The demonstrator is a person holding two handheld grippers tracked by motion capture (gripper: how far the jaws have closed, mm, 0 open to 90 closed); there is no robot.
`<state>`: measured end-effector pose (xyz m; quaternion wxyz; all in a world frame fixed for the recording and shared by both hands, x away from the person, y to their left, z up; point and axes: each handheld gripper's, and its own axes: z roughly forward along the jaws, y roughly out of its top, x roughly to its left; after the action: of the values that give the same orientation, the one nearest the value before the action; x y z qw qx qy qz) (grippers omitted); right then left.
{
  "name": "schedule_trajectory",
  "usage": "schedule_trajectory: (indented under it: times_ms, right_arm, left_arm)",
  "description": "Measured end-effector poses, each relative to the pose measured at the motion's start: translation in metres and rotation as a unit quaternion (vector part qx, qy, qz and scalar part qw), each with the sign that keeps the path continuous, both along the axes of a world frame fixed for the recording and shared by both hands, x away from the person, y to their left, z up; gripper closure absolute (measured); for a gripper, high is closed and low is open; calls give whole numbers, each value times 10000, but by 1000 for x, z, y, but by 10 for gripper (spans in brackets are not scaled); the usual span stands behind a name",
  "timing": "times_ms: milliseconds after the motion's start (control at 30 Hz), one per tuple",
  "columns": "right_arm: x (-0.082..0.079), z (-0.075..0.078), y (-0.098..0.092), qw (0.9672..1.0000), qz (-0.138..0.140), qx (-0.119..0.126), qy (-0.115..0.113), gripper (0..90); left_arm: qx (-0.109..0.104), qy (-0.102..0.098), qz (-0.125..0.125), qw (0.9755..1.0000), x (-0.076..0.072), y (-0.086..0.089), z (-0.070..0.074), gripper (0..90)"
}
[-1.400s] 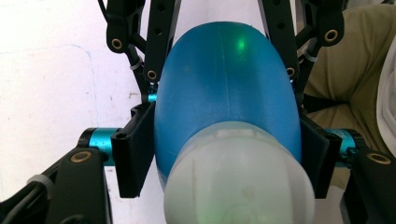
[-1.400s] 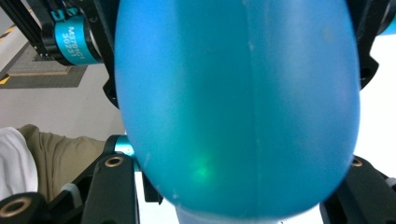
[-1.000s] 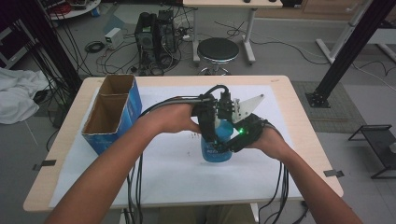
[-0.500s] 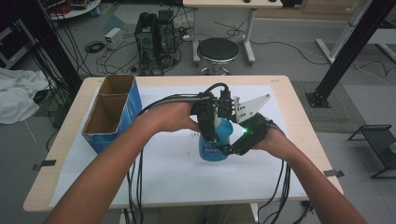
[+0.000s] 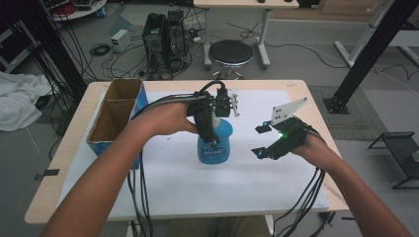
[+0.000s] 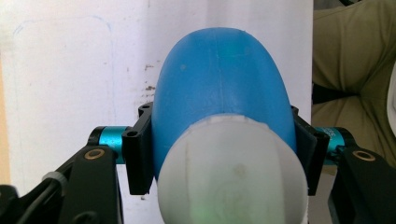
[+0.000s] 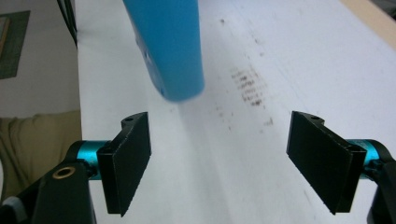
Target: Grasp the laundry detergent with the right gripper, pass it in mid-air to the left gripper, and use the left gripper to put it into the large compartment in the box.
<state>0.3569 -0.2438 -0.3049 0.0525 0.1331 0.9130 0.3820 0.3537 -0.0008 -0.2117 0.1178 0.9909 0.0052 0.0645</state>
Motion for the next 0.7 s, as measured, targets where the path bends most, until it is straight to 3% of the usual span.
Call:
schedule_trajectory:
  times_ms: [133,167,200,267,333,433,500,533,567,667,700]
  right_arm:
    - [4,3,-9,9995,-191,-230,102,211]
    - [5,4,-11,9992,-207,-263,209,172]
    - [6,4,-13,9986,-282,-335,300,2]
    - [7,4,-19,9960,-399,-534,588,15]
    - [10,4,-25,9958,-446,-582,555,14]
    - [11,4,-35,9927,-724,-730,633,14]
    - [11,4,-42,9911,-841,-901,500,14]
    - [9,4,-45,9892,-970,-943,557,14]
    - [11,4,-49,9892,-934,-1029,461,14]
    - [10,7,-58,9840,-1311,-1150,353,15]
    - [11,7,-60,9840,-1331,-1137,318,14]
  left_arm:
    - [50,-40,114,9999,3,5,0,378]
    - [68,-55,148,9999,4,6,-1,378]
    - [55,-57,176,9998,5,7,-1,378]
    - [66,-95,262,9996,6,9,-1,378]
    - [36,-93,350,9993,9,12,-1,378]
    - [37,-123,539,9985,12,18,1,378]
    - [20,-147,680,9976,14,21,2,378]
    - [11,-162,747,9971,15,23,3,378]
    - [12,-180,851,9962,16,25,3,378]
    - [7,-193,1065,9941,20,31,5,377]
    - [46,-189,1116,9936,21,33,7,377]
